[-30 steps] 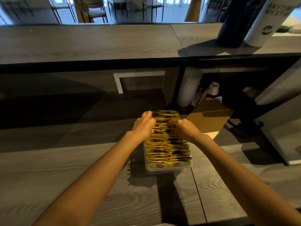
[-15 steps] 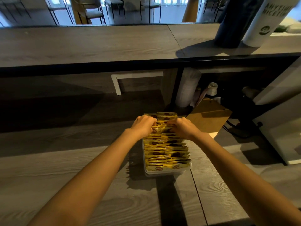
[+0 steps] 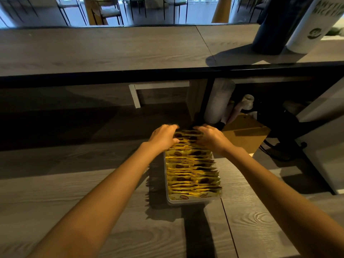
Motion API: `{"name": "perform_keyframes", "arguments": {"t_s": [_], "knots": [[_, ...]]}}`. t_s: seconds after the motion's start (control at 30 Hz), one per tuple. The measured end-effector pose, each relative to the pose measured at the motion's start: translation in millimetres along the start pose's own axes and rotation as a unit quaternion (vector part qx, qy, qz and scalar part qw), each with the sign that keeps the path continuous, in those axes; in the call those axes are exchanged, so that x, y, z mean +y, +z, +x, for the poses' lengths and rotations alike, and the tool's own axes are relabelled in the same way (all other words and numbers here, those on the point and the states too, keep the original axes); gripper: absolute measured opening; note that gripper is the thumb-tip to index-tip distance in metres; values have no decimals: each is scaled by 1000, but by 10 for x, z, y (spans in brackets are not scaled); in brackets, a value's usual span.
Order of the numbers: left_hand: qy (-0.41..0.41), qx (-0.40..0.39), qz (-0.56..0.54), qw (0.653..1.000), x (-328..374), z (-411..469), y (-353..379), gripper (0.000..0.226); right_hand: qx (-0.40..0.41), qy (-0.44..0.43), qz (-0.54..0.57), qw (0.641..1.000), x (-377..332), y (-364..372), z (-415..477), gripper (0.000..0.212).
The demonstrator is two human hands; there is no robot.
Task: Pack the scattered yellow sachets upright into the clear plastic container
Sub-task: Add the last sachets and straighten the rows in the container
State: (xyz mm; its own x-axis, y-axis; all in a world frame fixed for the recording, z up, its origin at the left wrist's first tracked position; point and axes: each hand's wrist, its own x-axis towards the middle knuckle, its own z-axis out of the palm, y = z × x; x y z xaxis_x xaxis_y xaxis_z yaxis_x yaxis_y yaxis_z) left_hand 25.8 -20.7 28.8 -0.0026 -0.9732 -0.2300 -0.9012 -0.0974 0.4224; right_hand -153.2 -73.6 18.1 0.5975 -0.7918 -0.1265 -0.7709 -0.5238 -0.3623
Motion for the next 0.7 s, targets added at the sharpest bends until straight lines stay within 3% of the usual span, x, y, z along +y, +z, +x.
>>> {"name": "perform_keyframes", "arguments": {"t_s": [0.1,0.23,0.5,0.57,0.7], "knots": [[-7,-48,-6,999,-12,48,10,40,-36,-9,-22,999,17,35,63,42],[-3,-103,-4,995,-2,90,16,31,-38,19,27,999,-3,49,118,33],[-38,-119,-16,992,-31,162,30,35,-17,33,68,997,14,90,173,34],[-33,-96,-28,994,-37,159,58,40,0,22,59,998,22,94,166,35],[-21,80,-9,997,21,-27,127,40,88,33,62,994,1,106,42,41]]}}
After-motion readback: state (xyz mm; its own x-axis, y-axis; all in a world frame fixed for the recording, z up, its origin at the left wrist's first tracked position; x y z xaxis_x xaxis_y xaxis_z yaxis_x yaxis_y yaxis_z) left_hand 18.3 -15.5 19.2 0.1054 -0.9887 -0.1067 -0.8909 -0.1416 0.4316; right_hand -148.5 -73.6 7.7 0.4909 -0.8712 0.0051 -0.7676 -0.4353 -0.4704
